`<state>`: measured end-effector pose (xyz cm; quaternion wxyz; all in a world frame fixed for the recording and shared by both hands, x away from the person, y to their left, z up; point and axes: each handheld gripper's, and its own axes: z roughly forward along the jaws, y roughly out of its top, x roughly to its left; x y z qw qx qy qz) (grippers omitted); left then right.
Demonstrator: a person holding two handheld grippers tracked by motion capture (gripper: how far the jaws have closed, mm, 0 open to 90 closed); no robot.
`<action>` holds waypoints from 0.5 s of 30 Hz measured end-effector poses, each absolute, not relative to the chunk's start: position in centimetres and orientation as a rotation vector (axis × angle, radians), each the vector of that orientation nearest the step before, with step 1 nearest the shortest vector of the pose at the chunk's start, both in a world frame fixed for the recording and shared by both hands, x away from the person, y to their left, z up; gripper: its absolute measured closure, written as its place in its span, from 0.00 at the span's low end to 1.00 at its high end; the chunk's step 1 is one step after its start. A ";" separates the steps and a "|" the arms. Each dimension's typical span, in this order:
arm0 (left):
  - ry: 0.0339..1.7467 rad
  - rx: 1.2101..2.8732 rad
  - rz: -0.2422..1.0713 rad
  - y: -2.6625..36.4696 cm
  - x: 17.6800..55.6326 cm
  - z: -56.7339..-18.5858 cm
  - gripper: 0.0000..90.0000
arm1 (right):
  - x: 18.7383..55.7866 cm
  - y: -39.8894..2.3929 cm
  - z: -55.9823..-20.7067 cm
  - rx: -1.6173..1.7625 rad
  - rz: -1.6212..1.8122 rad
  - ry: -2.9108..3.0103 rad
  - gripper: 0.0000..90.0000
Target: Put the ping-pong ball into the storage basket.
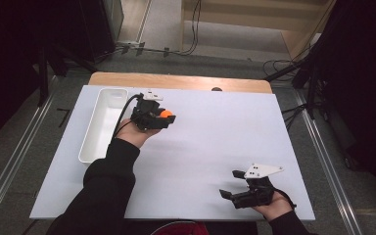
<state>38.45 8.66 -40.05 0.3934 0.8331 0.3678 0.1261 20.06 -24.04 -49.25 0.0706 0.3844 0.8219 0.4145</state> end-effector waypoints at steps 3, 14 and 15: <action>0.938 2.117 0.325 8.8 38.5 -40.1 0.56 | 20.1 -24.1 -49.3 1.154 1.248 2.473 0.15; 0.954 2.117 0.322 9.5 38.8 -39.8 0.56 | 20.1 -24.0 -49.3 1.154 1.251 2.472 0.15; 0.957 2.114 0.327 9.6 38.8 -39.8 0.56 | 20.1 -24.0 -49.3 1.154 1.249 2.471 0.15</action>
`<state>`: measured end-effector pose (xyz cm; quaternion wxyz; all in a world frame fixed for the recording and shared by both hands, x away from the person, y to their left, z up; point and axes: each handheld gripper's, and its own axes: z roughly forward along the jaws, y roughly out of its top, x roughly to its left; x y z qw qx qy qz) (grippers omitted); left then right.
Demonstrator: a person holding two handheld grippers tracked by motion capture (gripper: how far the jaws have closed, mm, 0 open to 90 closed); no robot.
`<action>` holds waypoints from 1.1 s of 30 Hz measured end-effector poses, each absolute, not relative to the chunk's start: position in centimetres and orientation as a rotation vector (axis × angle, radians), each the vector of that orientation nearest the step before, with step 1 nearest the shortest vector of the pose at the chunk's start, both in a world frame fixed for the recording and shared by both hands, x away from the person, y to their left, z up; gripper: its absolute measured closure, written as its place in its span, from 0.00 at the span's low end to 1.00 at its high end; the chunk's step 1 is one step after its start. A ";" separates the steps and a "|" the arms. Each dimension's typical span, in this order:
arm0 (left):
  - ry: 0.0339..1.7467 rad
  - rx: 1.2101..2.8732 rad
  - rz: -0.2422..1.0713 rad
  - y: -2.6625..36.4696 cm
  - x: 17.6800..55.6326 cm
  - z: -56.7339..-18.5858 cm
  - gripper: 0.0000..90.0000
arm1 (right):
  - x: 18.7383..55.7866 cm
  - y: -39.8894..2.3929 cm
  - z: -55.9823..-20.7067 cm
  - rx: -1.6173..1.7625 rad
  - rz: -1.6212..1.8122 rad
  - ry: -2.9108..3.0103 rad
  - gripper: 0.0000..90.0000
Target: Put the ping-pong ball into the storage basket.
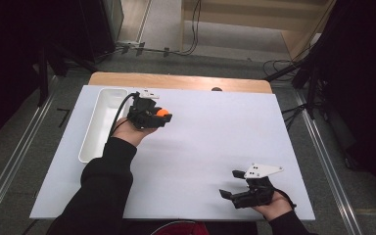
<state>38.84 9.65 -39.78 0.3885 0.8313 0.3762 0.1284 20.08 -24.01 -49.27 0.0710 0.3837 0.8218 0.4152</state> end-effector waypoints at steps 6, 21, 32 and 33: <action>0.971 2.100 0.338 10.3 39.0 -39.4 0.56 | 20.1 -24.0 -49.3 1.152 1.253 2.472 0.15; 1.000 2.084 0.358 11.7 39.2 -38.6 0.56 | 20.1 -24.0 -49.3 1.153 1.250 2.471 0.15; 1.024 2.072 0.349 12.7 39.5 -38.2 0.56 | 20.1 -24.1 -49.2 1.150 1.245 2.467 0.15; 1.034 2.069 0.345 12.8 39.4 -38.2 0.56 | 20.1 -24.1 -49.2 1.153 1.247 2.468 0.15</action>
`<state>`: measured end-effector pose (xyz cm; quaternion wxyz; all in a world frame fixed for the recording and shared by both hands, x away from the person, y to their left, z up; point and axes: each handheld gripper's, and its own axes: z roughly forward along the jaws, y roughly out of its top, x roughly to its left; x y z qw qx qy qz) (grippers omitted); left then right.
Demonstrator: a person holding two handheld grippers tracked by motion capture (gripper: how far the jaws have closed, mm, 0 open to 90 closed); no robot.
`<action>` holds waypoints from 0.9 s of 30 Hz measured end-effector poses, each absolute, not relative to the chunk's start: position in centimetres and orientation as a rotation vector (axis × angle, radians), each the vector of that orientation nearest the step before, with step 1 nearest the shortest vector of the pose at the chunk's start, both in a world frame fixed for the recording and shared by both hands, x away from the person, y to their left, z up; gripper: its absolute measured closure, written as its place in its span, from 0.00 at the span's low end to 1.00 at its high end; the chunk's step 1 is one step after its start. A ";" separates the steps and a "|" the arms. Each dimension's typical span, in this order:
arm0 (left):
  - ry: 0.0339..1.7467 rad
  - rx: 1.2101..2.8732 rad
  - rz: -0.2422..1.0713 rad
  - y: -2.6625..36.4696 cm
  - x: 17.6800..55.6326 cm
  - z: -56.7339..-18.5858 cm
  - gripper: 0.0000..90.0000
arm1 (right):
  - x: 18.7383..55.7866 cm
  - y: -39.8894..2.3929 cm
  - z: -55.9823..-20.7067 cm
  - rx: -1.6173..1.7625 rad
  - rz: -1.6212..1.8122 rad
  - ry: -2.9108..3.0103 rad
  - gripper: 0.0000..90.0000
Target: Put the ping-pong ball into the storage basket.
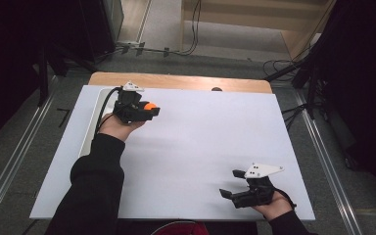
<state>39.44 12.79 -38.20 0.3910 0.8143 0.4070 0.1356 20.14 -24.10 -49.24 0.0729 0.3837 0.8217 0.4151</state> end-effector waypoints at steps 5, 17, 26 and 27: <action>1.044 2.060 0.347 13.3 39.6 -38.1 0.56 | 20.1 -24.1 -49.3 1.153 1.246 2.469 0.15; 1.074 2.051 0.376 14.6 39.8 -37.8 0.56 | 20.1 -24.1 -49.2 1.154 1.255 2.460 0.15; 1.085 2.046 0.374 15.4 40.0 -37.5 0.56 | 20.2 -24.0 -49.3 1.152 1.246 2.466 0.15; 1.090 2.049 0.381 15.6 40.0 -37.4 0.56 | 20.2 -24.0 -49.3 1.153 1.246 2.467 0.15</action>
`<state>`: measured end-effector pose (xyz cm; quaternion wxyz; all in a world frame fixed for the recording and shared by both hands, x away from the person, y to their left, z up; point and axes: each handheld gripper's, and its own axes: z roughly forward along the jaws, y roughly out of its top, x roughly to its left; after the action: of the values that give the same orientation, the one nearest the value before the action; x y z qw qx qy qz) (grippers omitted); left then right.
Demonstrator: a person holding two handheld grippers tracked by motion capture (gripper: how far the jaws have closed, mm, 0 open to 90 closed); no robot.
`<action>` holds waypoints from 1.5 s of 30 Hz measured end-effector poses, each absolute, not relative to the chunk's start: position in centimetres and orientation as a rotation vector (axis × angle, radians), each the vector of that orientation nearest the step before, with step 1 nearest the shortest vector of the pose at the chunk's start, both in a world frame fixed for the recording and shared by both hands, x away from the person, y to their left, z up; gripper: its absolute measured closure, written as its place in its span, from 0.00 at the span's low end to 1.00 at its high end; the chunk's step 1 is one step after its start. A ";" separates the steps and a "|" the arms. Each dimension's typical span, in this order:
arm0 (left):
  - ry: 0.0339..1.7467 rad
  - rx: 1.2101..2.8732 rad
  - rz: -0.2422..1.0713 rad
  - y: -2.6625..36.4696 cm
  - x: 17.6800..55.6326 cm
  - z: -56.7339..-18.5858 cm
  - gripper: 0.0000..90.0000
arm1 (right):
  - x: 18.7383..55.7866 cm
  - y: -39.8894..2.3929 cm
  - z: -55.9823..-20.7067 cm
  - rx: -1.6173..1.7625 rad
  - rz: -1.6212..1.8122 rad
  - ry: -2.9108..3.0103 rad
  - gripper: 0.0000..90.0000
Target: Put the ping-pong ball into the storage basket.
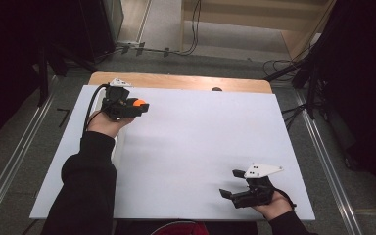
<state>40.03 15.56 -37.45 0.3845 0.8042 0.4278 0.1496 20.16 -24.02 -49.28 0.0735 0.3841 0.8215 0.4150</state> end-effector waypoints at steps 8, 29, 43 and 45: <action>1.117 2.039 0.412 16.4 40.2 -37.5 0.56 | 20.1 -24.0 -49.3 1.151 1.244 2.467 0.15; 1.212 1.995 0.458 19.6 40.8 -37.6 0.56 | 20.2 -23.9 -49.2 1.143 1.236 2.465 0.15; 1.270 1.963 0.486 21.4 40.9 -37.5 0.56 | 20.2 -24.1 -49.2 1.153 1.237 2.453 0.15; 1.278 1.949 0.482 21.8 41.0 -37.6 0.56 | 20.2 -24.1 -49.2 1.155 1.236 2.453 0.15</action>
<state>40.98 21.76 -37.60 0.3718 0.7603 0.4984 0.1881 20.20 -24.14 -49.17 0.0811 0.3864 0.8206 0.4133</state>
